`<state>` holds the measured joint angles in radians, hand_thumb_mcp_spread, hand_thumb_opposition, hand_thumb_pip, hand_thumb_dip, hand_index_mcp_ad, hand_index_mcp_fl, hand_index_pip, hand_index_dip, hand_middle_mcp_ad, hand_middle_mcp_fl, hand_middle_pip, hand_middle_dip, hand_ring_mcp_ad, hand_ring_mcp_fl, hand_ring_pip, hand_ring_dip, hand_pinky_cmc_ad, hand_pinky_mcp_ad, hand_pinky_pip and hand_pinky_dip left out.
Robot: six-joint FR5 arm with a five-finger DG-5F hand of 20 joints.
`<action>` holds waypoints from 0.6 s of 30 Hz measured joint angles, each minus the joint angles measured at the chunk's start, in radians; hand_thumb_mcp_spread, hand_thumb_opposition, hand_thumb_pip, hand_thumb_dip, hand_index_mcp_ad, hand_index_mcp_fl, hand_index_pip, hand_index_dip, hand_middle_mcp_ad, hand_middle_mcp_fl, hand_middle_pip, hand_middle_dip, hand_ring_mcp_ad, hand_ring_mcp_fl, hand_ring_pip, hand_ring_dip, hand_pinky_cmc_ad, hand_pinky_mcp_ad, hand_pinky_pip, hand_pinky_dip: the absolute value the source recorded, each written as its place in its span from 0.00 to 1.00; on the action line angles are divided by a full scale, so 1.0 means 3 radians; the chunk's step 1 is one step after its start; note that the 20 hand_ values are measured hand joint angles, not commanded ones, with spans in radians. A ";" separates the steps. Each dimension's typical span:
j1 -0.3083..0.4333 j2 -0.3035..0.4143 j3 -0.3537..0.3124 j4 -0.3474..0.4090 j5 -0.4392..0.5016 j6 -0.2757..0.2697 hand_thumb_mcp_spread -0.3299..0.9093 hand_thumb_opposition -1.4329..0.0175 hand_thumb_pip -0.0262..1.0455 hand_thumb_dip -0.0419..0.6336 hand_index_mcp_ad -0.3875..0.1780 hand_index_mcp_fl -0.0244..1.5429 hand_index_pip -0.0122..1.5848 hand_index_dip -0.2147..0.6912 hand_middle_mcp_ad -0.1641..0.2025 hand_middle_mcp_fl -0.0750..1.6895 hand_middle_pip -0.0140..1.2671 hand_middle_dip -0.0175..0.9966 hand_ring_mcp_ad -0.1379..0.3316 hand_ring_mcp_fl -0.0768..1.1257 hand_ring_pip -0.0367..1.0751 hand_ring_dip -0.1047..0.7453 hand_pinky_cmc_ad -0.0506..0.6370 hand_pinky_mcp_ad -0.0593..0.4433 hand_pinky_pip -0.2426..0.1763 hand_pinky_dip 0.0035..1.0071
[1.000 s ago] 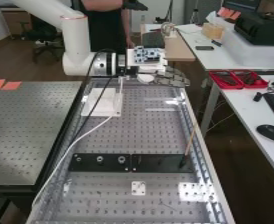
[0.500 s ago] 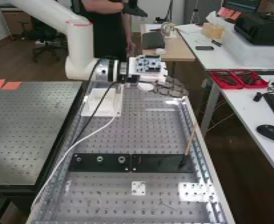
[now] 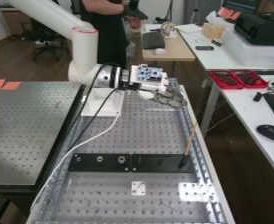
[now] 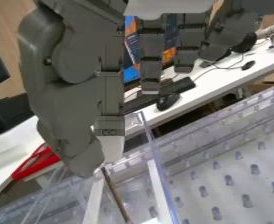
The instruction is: Grab the drill bit and place it in the clear container
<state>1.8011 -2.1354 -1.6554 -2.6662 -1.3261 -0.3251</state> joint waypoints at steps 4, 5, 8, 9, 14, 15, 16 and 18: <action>-0.0012 -0.0017 0.0011 -0.0008 -0.0106 0.0000 0.70 0.31 0.40 0.55 0.44 0.66 0.52 0.69 0.68 0.22 0.12 0.24 0.67 0.18 0.14 0.13 0.46 0.33 0.36 0.13; -0.0012 -0.0019 0.0015 -0.0011 -0.0106 0.0003 0.70 0.31 0.40 0.55 0.44 0.66 0.52 0.69 0.67 0.22 0.12 0.24 0.67 0.18 0.14 0.13 0.46 0.33 0.36 0.13; -0.0013 -0.0020 0.0025 -0.0040 0.0000 0.0010 0.70 0.31 0.40 0.55 0.44 0.66 0.52 0.69 0.67 0.22 0.12 0.23 0.67 0.18 0.14 0.13 0.46 0.33 0.36 0.13; -0.0015 -0.0020 0.0029 -0.0047 0.0015 0.0011 0.70 0.30 0.40 0.55 0.44 0.65 0.52 0.69 0.68 0.22 0.12 0.24 0.67 0.18 0.14 0.13 0.46 0.33 0.36 0.13; -0.0026 -0.0020 0.0047 -0.0080 -0.0142 0.0021 0.71 0.31 0.53 0.56 0.43 0.58 0.48 0.69 0.67 0.19 0.12 0.23 0.67 0.18 0.14 0.13 0.46 0.33 0.36 0.13; -0.0030 -0.0018 0.0051 -0.0086 -0.0147 0.0021 0.71 0.32 0.53 0.56 0.43 0.56 0.47 0.69 0.67 0.19 0.12 0.23 0.67 0.17 0.14 0.13 0.46 0.34 0.36 0.13; -0.0031 -0.0017 0.0052 -0.0088 -0.0146 0.0022 0.70 0.33 0.52 0.56 0.43 0.55 0.45 0.69 0.67 0.19 0.12 0.23 0.66 0.16 0.14 0.13 0.46 0.33 0.35 0.13; -0.0032 -0.0015 0.0060 -0.0106 -0.0103 0.0027 0.67 0.35 0.51 0.56 0.43 0.50 0.41 0.69 0.67 0.18 0.12 0.23 0.67 0.16 0.14 0.13 0.46 0.33 0.35 0.13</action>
<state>1.7915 -2.1399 -1.6375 -2.6981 -1.3571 -0.3171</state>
